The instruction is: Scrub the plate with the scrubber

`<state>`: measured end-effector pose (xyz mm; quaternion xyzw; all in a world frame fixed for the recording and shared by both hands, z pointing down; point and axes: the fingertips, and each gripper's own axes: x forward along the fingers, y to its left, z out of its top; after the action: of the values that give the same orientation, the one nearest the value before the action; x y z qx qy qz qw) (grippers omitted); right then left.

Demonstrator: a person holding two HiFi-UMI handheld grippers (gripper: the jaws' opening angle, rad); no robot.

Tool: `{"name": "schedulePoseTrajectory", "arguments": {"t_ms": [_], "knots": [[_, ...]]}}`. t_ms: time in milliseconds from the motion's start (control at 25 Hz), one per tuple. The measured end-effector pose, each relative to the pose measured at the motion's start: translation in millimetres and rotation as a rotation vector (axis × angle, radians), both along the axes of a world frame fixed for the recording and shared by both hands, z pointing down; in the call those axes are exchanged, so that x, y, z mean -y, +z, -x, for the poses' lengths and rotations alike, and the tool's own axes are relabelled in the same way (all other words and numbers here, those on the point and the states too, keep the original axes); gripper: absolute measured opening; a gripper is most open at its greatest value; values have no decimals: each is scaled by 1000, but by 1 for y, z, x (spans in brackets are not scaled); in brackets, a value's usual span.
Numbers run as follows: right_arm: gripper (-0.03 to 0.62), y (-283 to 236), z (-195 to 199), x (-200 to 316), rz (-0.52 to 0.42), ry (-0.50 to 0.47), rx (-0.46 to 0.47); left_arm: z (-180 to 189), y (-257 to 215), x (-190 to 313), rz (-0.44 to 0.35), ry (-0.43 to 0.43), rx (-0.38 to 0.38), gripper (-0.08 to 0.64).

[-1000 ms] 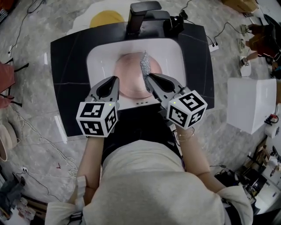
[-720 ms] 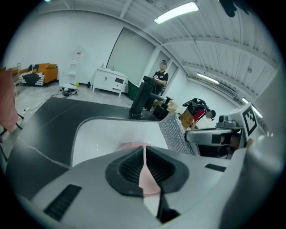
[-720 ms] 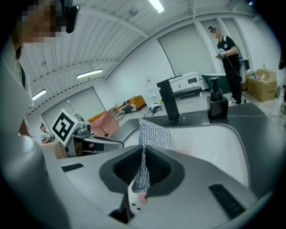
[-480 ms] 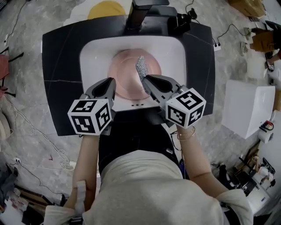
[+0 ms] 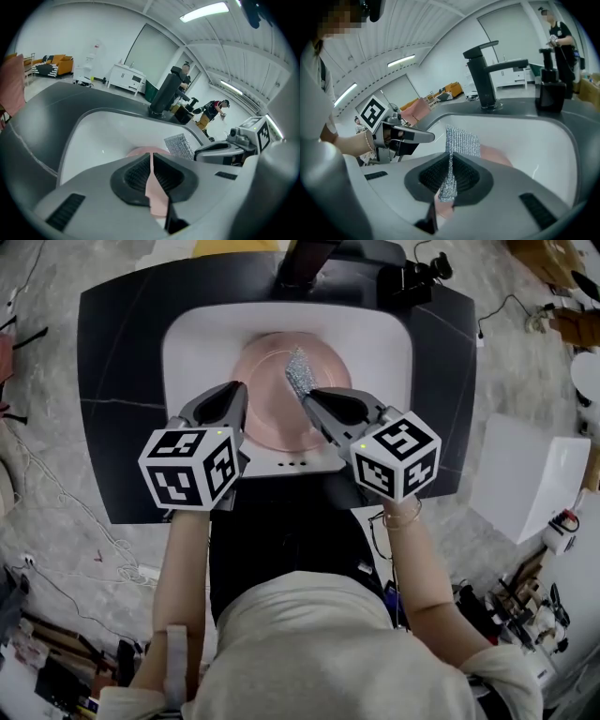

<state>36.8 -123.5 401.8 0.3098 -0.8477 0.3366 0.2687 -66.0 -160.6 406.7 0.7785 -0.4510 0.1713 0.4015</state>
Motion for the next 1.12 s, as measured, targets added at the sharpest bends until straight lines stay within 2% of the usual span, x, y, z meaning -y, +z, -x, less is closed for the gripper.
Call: {"name": "schedulePoseTrajectory", "arguments": {"t_ms": [240, 480, 960, 1080, 1120], "knots": [[32, 15, 2, 5, 16, -43, -12, 5, 20, 12, 31, -25, 40, 32], [32, 29, 4, 8, 38, -66, -16, 15, 47, 16, 98, -68, 104, 34], [32, 49, 5, 10, 75, -102, -12, 17, 88, 20, 186, -48, 158, 37], [32, 54, 5, 11, 84, -102, -13, 17, 98, 19, 214, -42, 160, 99], [32, 55, 4, 12, 86, -100, -12, 17, 100, 19, 222, -41, 159, 100]]}}
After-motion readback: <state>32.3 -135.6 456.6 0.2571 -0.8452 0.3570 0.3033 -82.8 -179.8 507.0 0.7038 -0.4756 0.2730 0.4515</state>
